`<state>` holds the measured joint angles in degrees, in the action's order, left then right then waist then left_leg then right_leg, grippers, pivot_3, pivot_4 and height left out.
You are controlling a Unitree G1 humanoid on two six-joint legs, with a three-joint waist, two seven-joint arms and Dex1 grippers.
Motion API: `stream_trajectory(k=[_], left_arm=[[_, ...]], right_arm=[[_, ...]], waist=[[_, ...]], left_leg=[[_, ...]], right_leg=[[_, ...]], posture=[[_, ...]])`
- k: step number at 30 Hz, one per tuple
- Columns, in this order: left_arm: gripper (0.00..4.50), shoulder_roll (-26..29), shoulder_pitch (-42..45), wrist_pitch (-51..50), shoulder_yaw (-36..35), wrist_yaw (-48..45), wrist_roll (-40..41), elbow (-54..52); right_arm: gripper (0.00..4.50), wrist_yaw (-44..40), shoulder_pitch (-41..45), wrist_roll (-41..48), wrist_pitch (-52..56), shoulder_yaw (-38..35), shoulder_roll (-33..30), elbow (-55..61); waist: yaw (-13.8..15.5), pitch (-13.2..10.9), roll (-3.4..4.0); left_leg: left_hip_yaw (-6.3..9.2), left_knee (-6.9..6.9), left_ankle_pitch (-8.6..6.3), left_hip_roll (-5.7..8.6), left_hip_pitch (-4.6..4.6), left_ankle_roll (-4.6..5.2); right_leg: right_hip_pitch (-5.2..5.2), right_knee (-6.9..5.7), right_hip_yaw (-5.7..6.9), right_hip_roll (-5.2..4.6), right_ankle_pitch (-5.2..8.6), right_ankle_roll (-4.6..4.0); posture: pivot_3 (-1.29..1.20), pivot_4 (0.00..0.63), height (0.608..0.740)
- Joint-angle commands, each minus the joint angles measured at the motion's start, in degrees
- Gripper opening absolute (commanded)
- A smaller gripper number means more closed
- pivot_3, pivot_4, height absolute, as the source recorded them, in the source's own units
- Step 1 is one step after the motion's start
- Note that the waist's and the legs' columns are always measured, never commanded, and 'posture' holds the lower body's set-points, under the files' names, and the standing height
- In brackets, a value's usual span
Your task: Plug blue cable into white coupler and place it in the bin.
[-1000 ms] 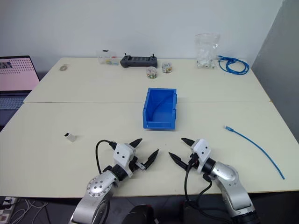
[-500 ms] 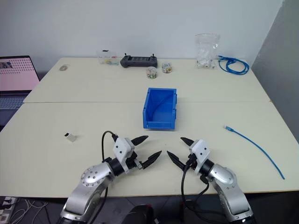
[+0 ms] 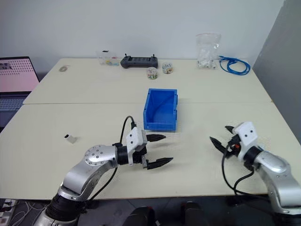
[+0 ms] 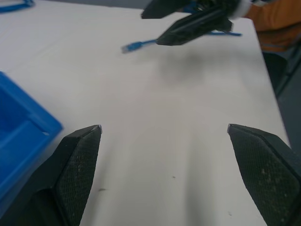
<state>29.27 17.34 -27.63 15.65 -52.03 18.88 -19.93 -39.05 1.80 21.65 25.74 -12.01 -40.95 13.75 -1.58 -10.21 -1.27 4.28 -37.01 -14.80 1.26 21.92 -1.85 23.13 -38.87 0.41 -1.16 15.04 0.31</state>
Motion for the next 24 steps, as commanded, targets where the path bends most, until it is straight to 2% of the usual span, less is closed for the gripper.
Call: stream_trajectory(k=[1,6,12,16,20,24], left_arm=[[4.5,0.77,4.29,-1.28,1.6,-2.81,0.7,-2.32],[4.5,-0.34,9.03,0.68,4.09,-4.83,-0.81,0.52],[4.5,-0.76,11.25,2.91,5.32,-6.53,-2.15,2.94],[4.5,-0.89,11.82,3.68,5.73,-7.44,-2.72,3.84],[4.5,-1.05,11.87,4.03,5.75,-7.96,-2.95,4.12],[4.5,-0.99,11.49,4.29,5.6,-7.99,-3.17,4.09]], right_arm=[[4.14,-7.08,3.91,0.07,0.08,-1.45,-6.06,-8.96],[4.14,-11.62,12.95,-3.92,-3.3,1.84,-9.66,-25.12],[4.14,-21.31,22.41,-7.51,-2.85,7.77,-12.79,-39.73],[4.14,-22.95,27.7,-10.93,-5.79,10.45,-12.68,-48.1],[3.42,-25.7,31.54,-13.97,-8.17,12.95,-12.62,-55.32],[2.33,-27.85,33.52,-15.09,-8.81,13.7,-12.21,-58.86]], waist=[[0.01,-0.01,0.01],[-0.19,-0.03,-0.02],[-0.15,-0.05,0.0],[-0.13,-0.06,0.01],[-0.13,-0.06,0.01],[-0.13,-0.06,0.01]], left_leg=[[-0.05,0.0,0.0,0.03,0.0,0.01],[-0.23,0.01,0.0,-0.01,-0.02,0.01],[-0.25,0.0,0.0,-0.03,-0.01,0.01],[-0.28,-0.02,0.01,-0.01,0.0,0.01],[-0.29,-0.02,0.01,-0.02,-0.01,0.01],[-0.31,-0.03,0.01,-0.02,-0.02,0.0]], right_leg=[[0.0,0.0,0.02,0.03,0.0,0.0],[-0.01,0.0,-0.01,0.03,0.0,0.0],[0.0,0.0,-0.06,0.02,0.0,-0.01],[0.0,0.0,-0.1,0.0,-0.01,-0.01],[0.0,0.0,-0.21,-0.01,-0.01,-0.01],[0.0,-0.01,-0.26,-0.03,-0.01,-0.02]], posture=[[0.0,0.15,0.74],[0.0,0.15,0.74],[0.0,0.15,0.74],[0.0,0.15,0.74],[0.0,0.15,0.74],[0.0,0.15,0.74]])
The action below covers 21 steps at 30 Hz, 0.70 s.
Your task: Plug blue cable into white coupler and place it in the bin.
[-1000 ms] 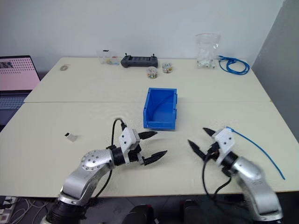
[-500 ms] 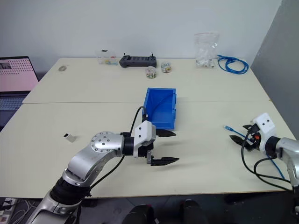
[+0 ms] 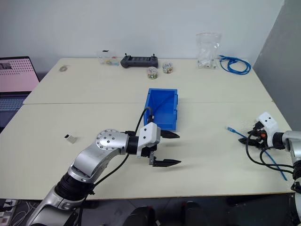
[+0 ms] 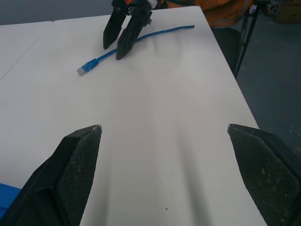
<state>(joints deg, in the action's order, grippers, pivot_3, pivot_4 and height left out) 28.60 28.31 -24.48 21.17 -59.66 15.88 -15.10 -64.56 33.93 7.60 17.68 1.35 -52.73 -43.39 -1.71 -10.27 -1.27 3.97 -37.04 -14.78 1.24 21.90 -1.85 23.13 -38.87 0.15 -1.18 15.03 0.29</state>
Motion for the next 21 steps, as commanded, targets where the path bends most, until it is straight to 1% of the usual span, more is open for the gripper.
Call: stream_trajectory(k=[1,5,7,9,13,15,18,21], left_arm=[[4.5,-0.31,0.41,1.26,0.13,-0.37,-0.29,-0.71],[4.5,-0.36,0.3,1.75,0.35,-0.43,-0.86,-0.45],[4.5,-0.32,0.18,1.94,0.35,-0.46,-1.02,-0.47],[4.5,-0.09,-0.16,2.21,0.17,-0.5,-1.09,-0.4],[4.5,2.78,-2.57,2.68,-1.91,-0.8,-1.14,-0.97],[4.5,5.68,-4.87,3.33,-3.78,-0.81,-1.71,-1.23],[4.5,9.98,-9.51,4.25,-7.44,-0.6,-1.44,-2.2],[4.5,12.31,-13.7,4.05,-11.0,0.27,-0.4,-3.34]], right_arm=[[2.04,-2.84,1.67,-1.47,-1.12,0.66,-0.39,-2.34],[0.88,-4.02,2.49,-2.68,-2.18,0.97,-0.11,-4.13],[0.39,-4.23,2.59,-3.12,-2.7,1.03,0.02,-4.41],[0.09,-4.74,2.39,-3.23,-4.02,1.12,0.15,-3.53],[0.09,-7.8,0.82,-3.5,-7.89,1.8,-1.14,1.67],[0.09,-10.49,-1.49,-1.83,-5.73,1.83,-1.9,9.51],[0.09,-13.74,-5.81,1.28,-0.67,2.03,-3.28,25.71],[0.09,-14.83,-8.59,2.88,3.65,3.79,-2.88,38.89]], waist=[[0.0,0.0,0.0],[-0.01,0.0,0.0],[-0.01,0.0,0.0],[-0.01,0.0,0.0],[-0.16,0.0,0.01],[-0.19,0.0,0.02],[-0.27,-0.04,0.09],[-0.09,-0.05,0.11]], left_leg=[[0.01,0.0,0.0,0.0,-0.01,0.0],[0.01,0.0,0.0,-0.01,-0.02,0.0],[0.0,0.0,0.0,-0.01,-0.01,0.0],[0.01,0.0,0.0,-0.01,-0.02,-0.01],[0.02,0.01,0.0,-0.06,-0.07,-0.01],[0.05,0.02,0.0,-0.06,-0.1,-0.01],[0.1,0.03,0.0,-0.11,-0.11,0.0],[0.12,0.0,0.0,-0.09,-0.11,0.0]], right_leg=[[0.0,0.0,-0.01,0.0,-0.01,-0.02],[0.0,0.0,-0.01,-0.01,-0.15,-0.26],[0.0,0.0,-0.02,-0.01,-0.16,-0.27],[0.0,0.0,-0.02,-0.01,-0.16,-0.27],[0.0,-0.02,-0.11,-0.01,-0.16,-0.27],[0.01,-0.03,-0.15,0.0,-0.16,-0.27],[0.06,-0.06,-0.23,0.01,-0.15,-0.26],[0.06,-0.08,-0.22,-0.01,0.0,0.01]], posture=[[0.0,0.15,0.74],[0.0,0.15,0.74],[0.0,0.15,0.74],[0.0,0.15,0.74],[0.0,0.15,0.74],[0.0,0.15,0.74],[0.0,0.15,0.74],[0.0,0.15,0.74]])
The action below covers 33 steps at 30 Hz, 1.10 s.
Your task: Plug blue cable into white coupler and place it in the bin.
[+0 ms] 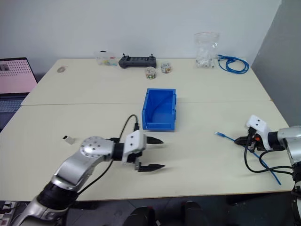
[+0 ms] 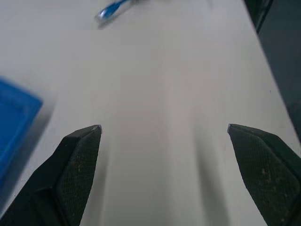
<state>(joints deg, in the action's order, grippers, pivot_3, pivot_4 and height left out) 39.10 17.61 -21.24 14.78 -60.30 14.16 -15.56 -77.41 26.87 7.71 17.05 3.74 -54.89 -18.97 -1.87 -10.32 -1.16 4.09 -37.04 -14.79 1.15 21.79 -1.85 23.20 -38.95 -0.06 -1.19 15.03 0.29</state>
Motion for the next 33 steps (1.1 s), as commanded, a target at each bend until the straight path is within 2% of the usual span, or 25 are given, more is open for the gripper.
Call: stream_trajectory(k=[1,3,7,11,15,19,22,23,24,26,29,31,33], left_arm=[[4.5,2.47,-4.37,1.1,-5.63,1.18,1.27,-3.01],[4.5,3.68,-6.89,1.55,-7.16,1.68,0.89,-3.3],[4.5,6.52,-10.94,2.47,-9.68,1.73,0.01,-3.71],[4.5,9.22,-16.29,4.15,-13.61,1.86,-0.42,-3.57],[4.5,12.33,-19.99,8.98,-14.15,1.57,-3.81,-1.38],[4.5,11.99,-20.68,10.65,-14.32,2.15,-3.89,-0.26],[4.5,10.88,-19.33,11.96,-13.01,2.74,-4.62,1.2],[4.5,10.37,-18.79,12.13,-12.69,2.93,-4.63,1.61],[4.5,9.29,-17.34,12.37,-11.64,2.95,-4.76,2.29],[4.5,7.22,-14.79,13.02,-10.13,2.99,-5.01,3.53],[4.5,5.19,-11.69,14.99,-8.35,2.95,-6.72,6.13],[4.5,3.91,-9.88,16.02,-7.12,2.58,-7.13,7.77],[4.5,2.54,-8.2,17.12,-5.99,2.18,-7.37,9.27]], right_arm=[[0.09,-1.62,-1.8,2.51,4.69,2.84,0.4,17.61],[0.09,-0.21,-1.97,1.49,5.42,5.8,2.98,21.76],[0.09,4.54,1.28,-0.55,10.33,13.51,12.85,25.01],[0.09,6.16,6.3,-4.65,8.46,20.91,20.7,19.63],[0.09,5.49,10.21,-6.39,5.91,24.29,24.27,14.81],[0.09,5.33,13.64,-8.12,2.9,26.46,27.73,9.25],[0.67,5.69,15.89,-9.12,1.66,27.12,30.35,4.94],[0.95,5.74,16.35,-9.41,1.22,27.18,30.87,3.81],[1.45,5.84,16.8,-8.84,2.03,26.32,31.41,3.33],[1.65,5.33,17.03,-7.2,3.94,24.4,31.5,4.31],[2.33,6.19,15.31,-3.41,5.84,19.95,31.07,9.67],[2.87,4.79,12.49,0.78,9.58,17.17,29.18,17.29],[3.0,4.66,8.76,3.24,12.8,15.46,26.42,24.9]], waist=[[0.07,0.0,-0.01],[0.05,0.0,-0.02],[0.07,-0.03,-0.06],[0.07,-0.09,-0.05],[0.25,-0.09,-0.07],[0.43,-0.08,-0.09],[0.26,-0.08,-0.08],[0.25,-0.08,-0.08],[0.25,-0.08,-0.08],[0.25,-0.07,-0.09],[0.35,-0.07,-0.12],[0.38,-0.07,-0.11],[0.53,-0.07,-0.11]], left_leg=[[0.03,0.0,0.0,0.0,0.01,0.0],[0.06,0.01,-0.01,-0.04,0.0,0.0],[0.14,0.01,-0.01,-0.03,0.05,0.0],[0.11,0.01,-0.01,-0.01,0.06,0.0],[0.18,0.03,-0.01,0.0,0.09,-0.01],[0.23,0.02,-0.01,0.05,0.13,0.0],[0.22,0.04,-0.01,0.02,0.09,0.0],[0.24,0.04,-0.01,0.02,0.09,0.0],[0.25,0.04,-0.01,0.01,0.08,0.0],[0.26,0.04,-0.01,0.01,0.09,0.0],[0.3,-0.01,-0.01,0.05,0.12,0.0],[0.3,0.01,-0.01,0.05,0.15,0.0],[0.38,0.03,-0.01,0.04,0.2,0.0]], right_leg=[[-0.02,0.03,0.04,-0.01,0.0,0.01],[-0.02,0.04,0.07,-0.01,0.01,0.01],[-0.01,0.07,0.16,-0.02,0.01,0.01],[0.03,0.05,0.14,-0.06,0.0,0.0],[0.05,0.07,0.23,-0.08,0.0,-0.02],[0.03,0.12,0.36,-0.12,-0.16,-0.28],[0.03,0.09,0.44,-0.11,-0.16,-0.29],[0.03,0.08,0.46,-0.11,-0.16,-0.29],[0.03,0.07,0.47,-0.1,-0.16,-0.3],[0.03,0.06,0.5,-0.1,-0.17,-0.3],[0.02,0.02,0.56,-0.1,-0.17,-0.3],[0.04,0.03,0.53,-0.11,-0.17,-0.3],[0.04,0.06,0.52,-0.12,-0.17,-0.31]], posture=[[0.0,0.15,0.74],[0.0,0.15,0.74],[0.0,0.15,0.74],[0.0,0.15,0.74],[0.0,0.15,0.74],[0.0,0.15,0.74],[0.0,0.15,0.74],[0.0,0.15,0.74],[0.0,0.15,0.74],[0.0,0.15,0.74],[0.0,0.15,0.74],[0.0,0.15,0.74],[0.0,0.15,0.74]])
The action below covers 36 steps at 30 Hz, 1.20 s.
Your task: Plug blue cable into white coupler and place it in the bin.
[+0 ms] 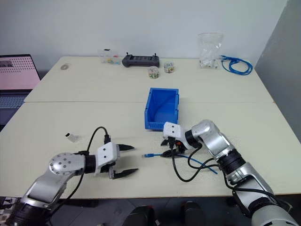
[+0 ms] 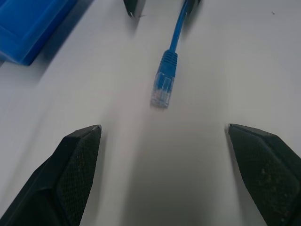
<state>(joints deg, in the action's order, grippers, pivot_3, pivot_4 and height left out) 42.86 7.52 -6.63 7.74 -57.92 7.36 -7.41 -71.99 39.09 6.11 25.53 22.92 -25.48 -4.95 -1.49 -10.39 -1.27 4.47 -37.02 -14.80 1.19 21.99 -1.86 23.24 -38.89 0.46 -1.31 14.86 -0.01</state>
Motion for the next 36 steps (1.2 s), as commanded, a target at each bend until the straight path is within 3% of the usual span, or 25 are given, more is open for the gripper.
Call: stream_trajectory(k=[1,12,30,36], left_arm=[[4.5,-1.71,2.57,2.96,1.48,-0.39,-0.73,1.81],[4.5,-3.23,9.79,8.13,6.28,-4.18,-4.74,10.89],[0.39,1.41,12.15,6.23,10.23,-7.51,-10.4,13.34],[0.24,-0.45,13.24,-1.0,9.38,-8.84,-5.54,10.18]], right_arm=[[3.0,-0.45,-5.25,5.51,5.28,-4.22,-4.3,13.82],[3.0,8.54,-22.91,12.17,16.15,-11.48,-13.22,35.79],[3.09,16.29,-25.79,23.45,20.28,-18.94,-13.49,42.18],[3.09,18.81,-27.51,25.92,20.81,-19.72,-13.8,44.33]], waist=[[0.18,0.0,0.0],[-0.13,0.02,0.0],[-0.24,0.03,-0.01],[-0.23,0.04,-0.01]], left_leg=[[0.03,0.0,0.0,0.01,0.02,0.0],[-0.01,-0.01,0.0,0.02,-0.06,0.0],[-0.02,0.0,0.0,0.0,-0.11,0.0],[-0.02,0.0,0.0,0.0,-0.12,0.01]], right_leg=[[0.0,0.02,0.03,-0.01,0.0,0.0],[-0.05,-0.03,0.03,0.01,0.18,0.3],[-0.08,-0.03,0.04,0.04,0.18,0.31],[-0.09,-0.03,0.05,0.04,0.18,0.32]], posture=[[0.0,0.15,0.74],[0.0,0.15,0.74],[0.0,0.15,0.74],[0.0,0.15,0.74]])
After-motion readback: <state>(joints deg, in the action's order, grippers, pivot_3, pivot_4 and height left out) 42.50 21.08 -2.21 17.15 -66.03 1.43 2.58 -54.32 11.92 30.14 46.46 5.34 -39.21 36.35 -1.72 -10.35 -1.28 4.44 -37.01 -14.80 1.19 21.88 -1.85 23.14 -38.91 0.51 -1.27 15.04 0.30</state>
